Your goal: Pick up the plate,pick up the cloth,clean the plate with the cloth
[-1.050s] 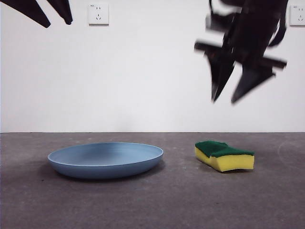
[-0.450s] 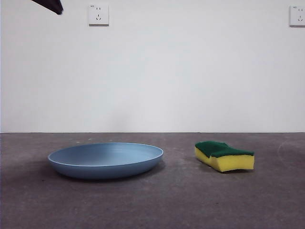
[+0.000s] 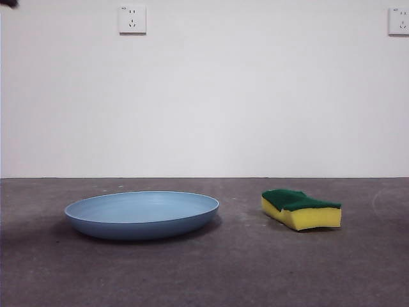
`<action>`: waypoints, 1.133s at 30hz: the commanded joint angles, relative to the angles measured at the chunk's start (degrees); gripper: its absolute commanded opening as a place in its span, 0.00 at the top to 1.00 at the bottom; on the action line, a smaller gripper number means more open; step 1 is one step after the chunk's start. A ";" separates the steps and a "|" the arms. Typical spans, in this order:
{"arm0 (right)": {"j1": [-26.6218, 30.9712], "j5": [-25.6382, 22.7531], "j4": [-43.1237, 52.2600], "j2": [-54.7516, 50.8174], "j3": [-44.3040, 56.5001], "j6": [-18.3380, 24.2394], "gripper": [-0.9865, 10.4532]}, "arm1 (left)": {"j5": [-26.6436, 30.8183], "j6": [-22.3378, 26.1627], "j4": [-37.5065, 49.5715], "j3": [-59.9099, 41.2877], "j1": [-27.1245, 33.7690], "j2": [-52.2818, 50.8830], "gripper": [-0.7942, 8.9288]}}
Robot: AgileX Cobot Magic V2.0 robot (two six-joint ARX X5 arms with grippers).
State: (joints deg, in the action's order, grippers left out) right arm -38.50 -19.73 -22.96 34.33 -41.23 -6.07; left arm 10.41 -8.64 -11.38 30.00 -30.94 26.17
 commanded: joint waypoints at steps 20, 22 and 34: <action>-0.13 -1.64 -0.28 -1.33 0.87 -2.01 0.91 | -1.46 -0.77 -6.38 -0.07 -0.20 0.42 0.92; -0.13 -1.64 -0.28 -1.36 0.87 -2.01 0.91 | -1.46 -0.46 -8.11 -0.07 -0.17 0.07 0.92; -0.13 -1.64 -0.28 -1.36 0.87 -2.01 0.91 | -7.52 5.22 -9.27 -3.74 17.68 -11.28 0.92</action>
State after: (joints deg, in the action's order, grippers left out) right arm -38.57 -21.19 -23.64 33.08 -40.69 -7.55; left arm 4.21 -4.36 -20.71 27.99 -14.96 16.03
